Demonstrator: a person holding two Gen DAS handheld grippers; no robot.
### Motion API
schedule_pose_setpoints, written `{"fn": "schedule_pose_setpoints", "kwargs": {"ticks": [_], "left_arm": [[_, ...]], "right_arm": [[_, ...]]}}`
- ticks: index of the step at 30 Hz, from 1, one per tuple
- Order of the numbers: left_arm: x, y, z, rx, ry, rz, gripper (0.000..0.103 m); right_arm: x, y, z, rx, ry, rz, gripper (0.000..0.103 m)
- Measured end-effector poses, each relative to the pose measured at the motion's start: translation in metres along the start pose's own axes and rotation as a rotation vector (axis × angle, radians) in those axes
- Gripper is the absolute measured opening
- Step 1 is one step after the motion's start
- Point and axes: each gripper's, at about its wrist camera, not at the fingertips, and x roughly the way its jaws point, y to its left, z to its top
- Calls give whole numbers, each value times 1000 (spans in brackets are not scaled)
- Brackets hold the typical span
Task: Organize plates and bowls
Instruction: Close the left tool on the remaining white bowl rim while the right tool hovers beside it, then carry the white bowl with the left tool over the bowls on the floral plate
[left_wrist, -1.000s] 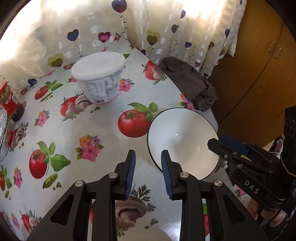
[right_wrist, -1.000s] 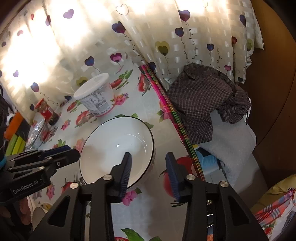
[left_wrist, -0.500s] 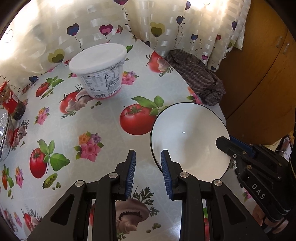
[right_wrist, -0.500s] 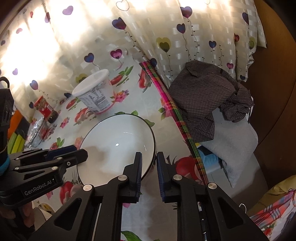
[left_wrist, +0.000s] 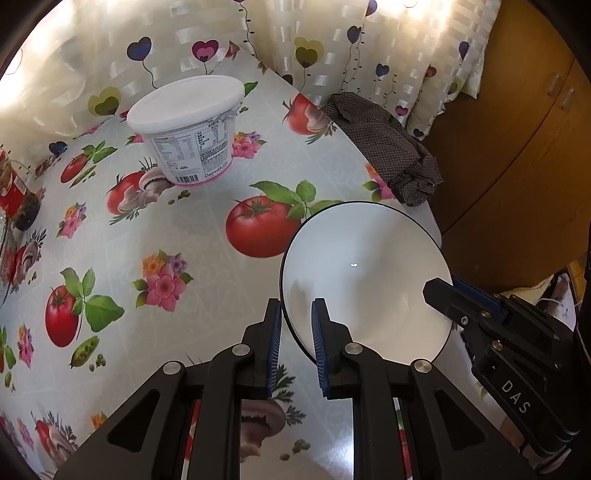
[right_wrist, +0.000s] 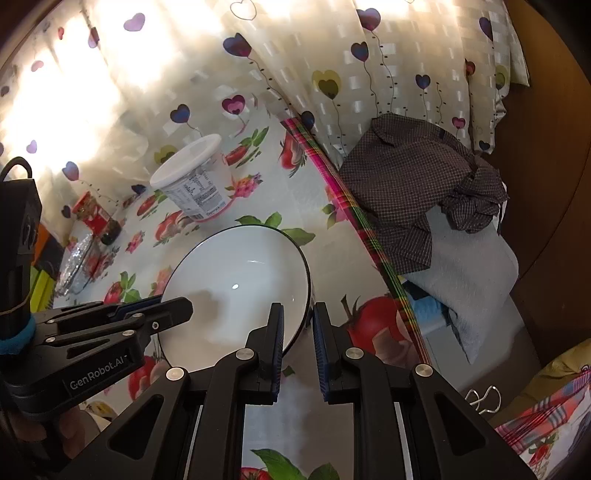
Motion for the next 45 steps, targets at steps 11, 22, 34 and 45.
{"fn": "schedule_pose_setpoints", "kwargs": {"ticks": [11,22,34,45], "left_arm": [[-10,-2,-21,4,21,-4,18],[-8,1,-21,-12,30,-25,18],[-5,3,-24,-30,29,-45,18],[-28,1,-30,-36,-23,-60,18]], "right_arm": [[-18,4,-25,25,12,23,16],[-10,3,-22,29,17,7,26],[-4,12,-25,-4,16,-27,22],[-26,20,-31,-18,-11,-38,22]]}}
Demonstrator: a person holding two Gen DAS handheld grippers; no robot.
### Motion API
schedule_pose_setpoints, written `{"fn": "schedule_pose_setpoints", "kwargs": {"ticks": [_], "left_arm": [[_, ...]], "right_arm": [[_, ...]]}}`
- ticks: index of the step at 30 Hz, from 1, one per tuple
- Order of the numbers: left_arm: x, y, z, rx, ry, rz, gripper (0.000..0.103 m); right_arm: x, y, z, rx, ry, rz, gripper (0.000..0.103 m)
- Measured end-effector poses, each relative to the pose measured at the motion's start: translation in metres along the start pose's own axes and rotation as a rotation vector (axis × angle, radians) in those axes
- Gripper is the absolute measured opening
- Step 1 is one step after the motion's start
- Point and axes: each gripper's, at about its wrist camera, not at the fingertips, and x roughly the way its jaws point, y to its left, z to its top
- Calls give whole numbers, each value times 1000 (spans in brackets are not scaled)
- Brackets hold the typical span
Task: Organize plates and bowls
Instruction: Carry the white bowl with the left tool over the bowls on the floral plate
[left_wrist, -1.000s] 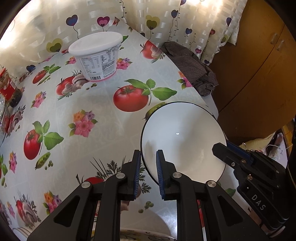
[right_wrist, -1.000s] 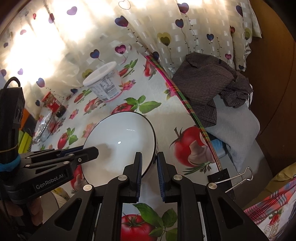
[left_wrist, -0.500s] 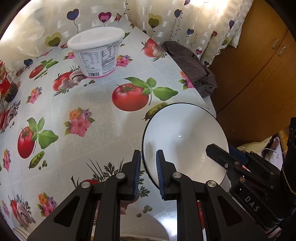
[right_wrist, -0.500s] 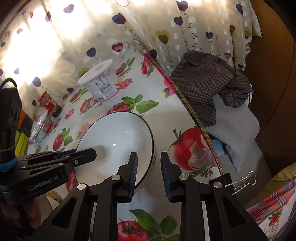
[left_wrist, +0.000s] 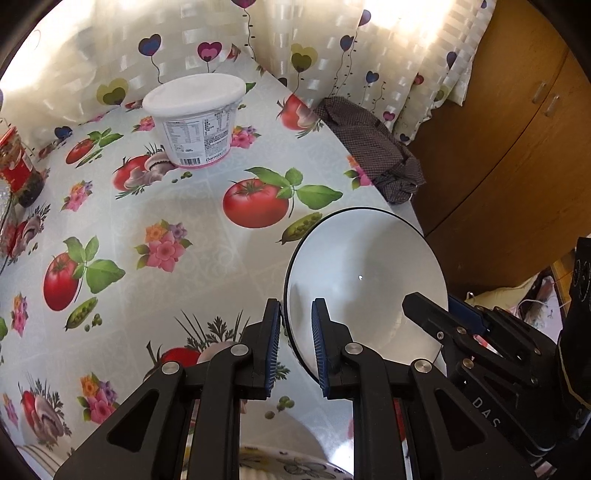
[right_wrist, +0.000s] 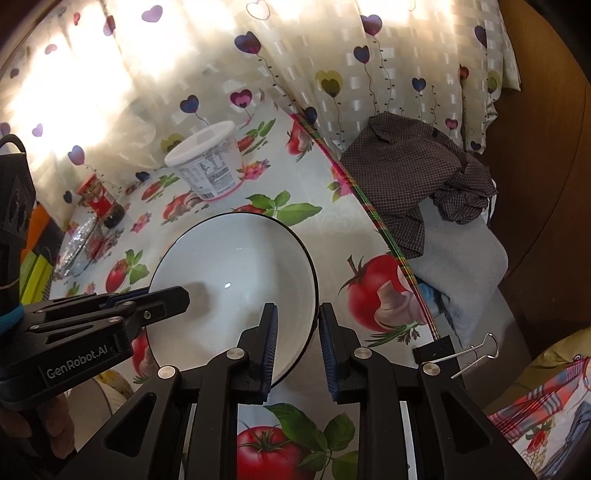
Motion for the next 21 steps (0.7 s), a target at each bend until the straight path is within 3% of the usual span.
{"fn": "schedule_pose_setpoints", "kwargs": {"ticks": [21], "left_arm": [[-64,16,-36,-94,-93,-54,18]], "right_arm": [[-66,40,-12,-44,-82,61,22]]}}
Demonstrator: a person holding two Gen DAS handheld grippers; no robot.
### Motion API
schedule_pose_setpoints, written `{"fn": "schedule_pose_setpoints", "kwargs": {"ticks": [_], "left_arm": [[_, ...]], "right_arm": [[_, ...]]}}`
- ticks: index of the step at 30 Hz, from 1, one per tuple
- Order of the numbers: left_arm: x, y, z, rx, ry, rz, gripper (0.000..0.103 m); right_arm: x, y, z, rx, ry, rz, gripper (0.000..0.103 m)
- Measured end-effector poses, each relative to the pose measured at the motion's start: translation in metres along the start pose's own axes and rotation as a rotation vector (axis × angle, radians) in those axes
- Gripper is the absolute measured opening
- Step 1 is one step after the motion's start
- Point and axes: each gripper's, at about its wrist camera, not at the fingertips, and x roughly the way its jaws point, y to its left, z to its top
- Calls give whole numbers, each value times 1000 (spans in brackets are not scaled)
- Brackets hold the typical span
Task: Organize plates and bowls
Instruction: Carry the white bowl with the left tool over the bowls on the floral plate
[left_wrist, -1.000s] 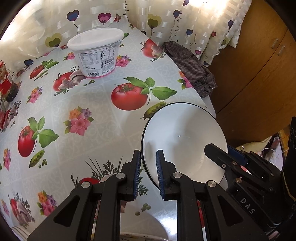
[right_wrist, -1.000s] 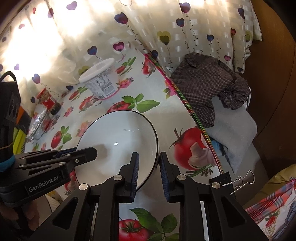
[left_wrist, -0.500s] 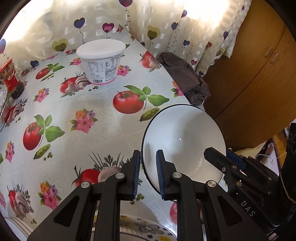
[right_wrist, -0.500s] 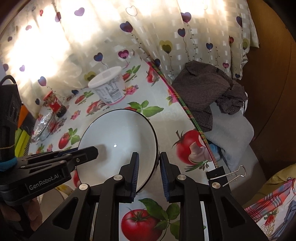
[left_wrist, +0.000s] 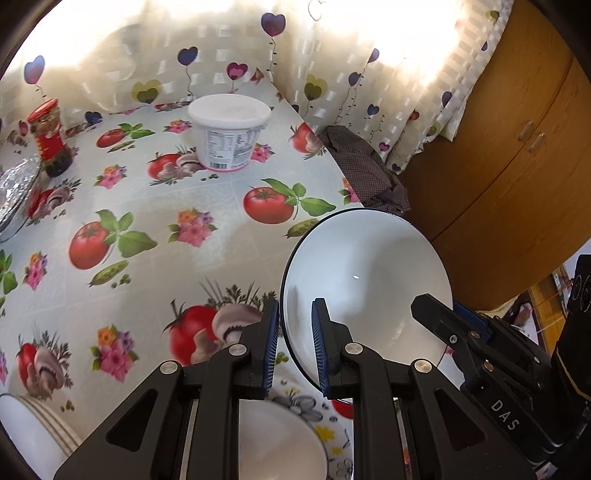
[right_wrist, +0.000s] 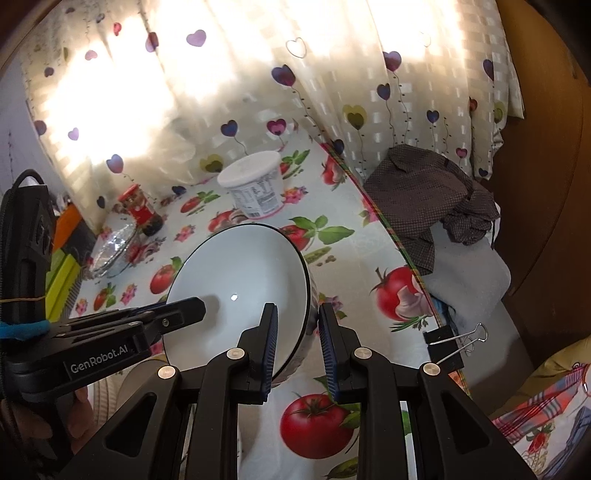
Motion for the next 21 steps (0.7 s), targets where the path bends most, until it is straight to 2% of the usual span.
{"fn": "schedule_pose_setpoints", "kwargs": {"ticks": [21], "left_arm": [[-61,45,-49,-95,-78,16,18]], "right_arm": [[-25,61,-34,-69,8,94,22]]}}
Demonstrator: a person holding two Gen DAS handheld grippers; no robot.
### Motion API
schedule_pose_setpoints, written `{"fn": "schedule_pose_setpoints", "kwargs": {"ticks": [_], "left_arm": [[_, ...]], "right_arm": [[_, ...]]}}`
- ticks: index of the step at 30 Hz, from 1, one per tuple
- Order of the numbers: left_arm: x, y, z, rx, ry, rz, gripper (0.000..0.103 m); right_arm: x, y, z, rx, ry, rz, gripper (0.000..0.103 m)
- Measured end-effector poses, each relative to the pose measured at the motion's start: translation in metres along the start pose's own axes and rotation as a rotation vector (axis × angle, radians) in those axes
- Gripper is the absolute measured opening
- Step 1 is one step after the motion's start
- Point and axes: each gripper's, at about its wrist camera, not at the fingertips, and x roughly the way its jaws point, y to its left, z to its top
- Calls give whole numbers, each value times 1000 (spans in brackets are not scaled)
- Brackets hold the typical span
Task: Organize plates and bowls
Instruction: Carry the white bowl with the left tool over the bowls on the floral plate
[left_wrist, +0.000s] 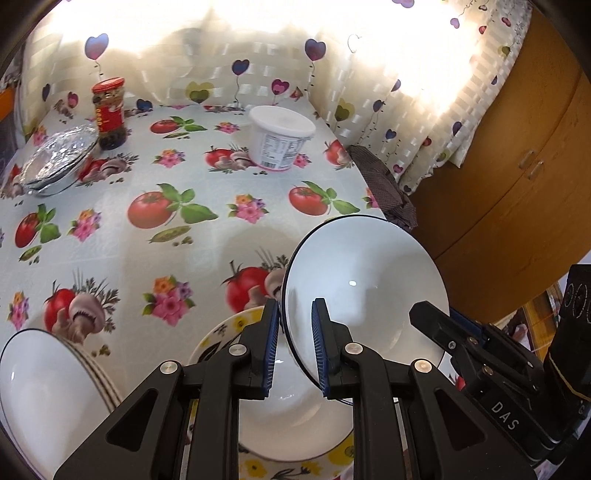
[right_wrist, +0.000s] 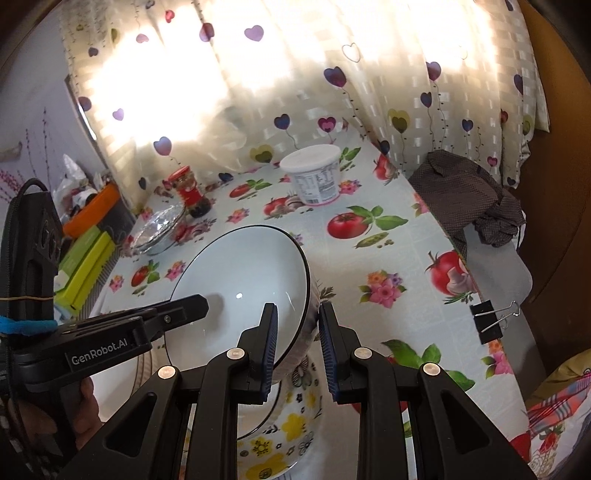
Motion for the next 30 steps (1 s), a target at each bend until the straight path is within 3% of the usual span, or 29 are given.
{"fn": "schedule_pose_setpoints", "kwargs": {"ticks": [30], "left_arm": [[-4,45,-46,-111,35,13,18]], "right_arm": [[20,28,-33,-29,78,31,22]]}}
